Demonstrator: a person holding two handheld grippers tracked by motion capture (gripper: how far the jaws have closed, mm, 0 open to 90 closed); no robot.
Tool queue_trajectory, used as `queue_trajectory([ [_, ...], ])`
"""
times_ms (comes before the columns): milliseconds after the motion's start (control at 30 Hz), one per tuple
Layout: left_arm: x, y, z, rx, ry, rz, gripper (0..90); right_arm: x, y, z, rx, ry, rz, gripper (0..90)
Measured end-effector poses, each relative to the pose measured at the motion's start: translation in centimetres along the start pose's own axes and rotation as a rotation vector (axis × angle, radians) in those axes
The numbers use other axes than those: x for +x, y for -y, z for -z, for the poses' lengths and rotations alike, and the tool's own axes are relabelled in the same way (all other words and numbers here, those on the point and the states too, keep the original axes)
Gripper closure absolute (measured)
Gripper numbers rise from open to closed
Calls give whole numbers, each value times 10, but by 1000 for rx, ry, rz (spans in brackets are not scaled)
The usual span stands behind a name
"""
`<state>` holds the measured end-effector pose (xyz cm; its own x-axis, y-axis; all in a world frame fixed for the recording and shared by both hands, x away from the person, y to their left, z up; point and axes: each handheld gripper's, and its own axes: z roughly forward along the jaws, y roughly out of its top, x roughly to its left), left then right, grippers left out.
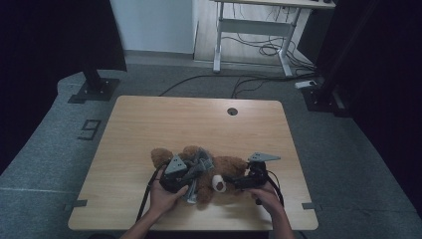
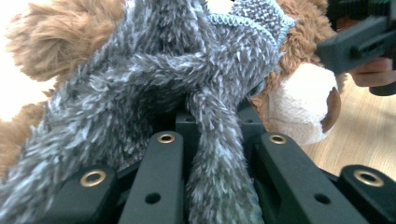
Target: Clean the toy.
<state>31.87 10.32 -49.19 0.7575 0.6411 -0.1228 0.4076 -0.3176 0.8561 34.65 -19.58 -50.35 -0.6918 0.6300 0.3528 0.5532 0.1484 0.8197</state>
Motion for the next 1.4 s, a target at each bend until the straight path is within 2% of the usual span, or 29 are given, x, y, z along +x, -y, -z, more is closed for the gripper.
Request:
queue_trajectory([
  [67, 0, 0, 0, 0, -1, 1, 768, 3, -1, 2, -9, 5, -22, 0],
  [167, -1, -1, -1, 2, -4, -1, 769, 9, -2, 2, 2, 39, -27, 0],
  [267, -1, 0, -1, 0, -3, -2, 769, 10, -1, 2, -12, 47, -48, 0],
  [333, -2, -1, -2, 3, -6, -2, 768, 13, 1, -3, -8, 77, -33, 0],
  [467, -2, -1, -2, 5, -2, 2, 768, 16, 2, -7, 2, 107, -13, 0],
  [600, -3, -2, -3, 9, -4, -4, 768, 16, 6, -8, 3, 107, 2, 101],
  [767, -2, -5, -2, 14, 6, 10, 767, 12, 10, -5, -16, 95, -9, 268],
  [833, -4, -14, 0, 19, 11, 12, 766, 11, 12, -3, -32, 98, -13, 324],
  [933, -14, -37, -1, 32, 24, -19, 765, 11, 14, -1, -52, 105, 1, 375],
  [1067, -35, -77, -18, 25, 50, -76, 762, 16, 16, 0, -66, 130, 46, 392],
  [1200, -58, -108, -53, 69, 74, -112, 760, 20, 19, 2, -85, 152, 82, 398],
  [1267, -67, -114, -73, 124, 63, -140, 756, 22, 20, 2, -92, 162, 101, 398],
  [1333, -70, -111, -90, 177, 41, -144, 747, 24, 21, 2, -96, 178, 126, 398],
  [1400, -67, -103, -96, 176, 30, -131, 748, 25, 21, 2, -95, 196, 138, 408],
])
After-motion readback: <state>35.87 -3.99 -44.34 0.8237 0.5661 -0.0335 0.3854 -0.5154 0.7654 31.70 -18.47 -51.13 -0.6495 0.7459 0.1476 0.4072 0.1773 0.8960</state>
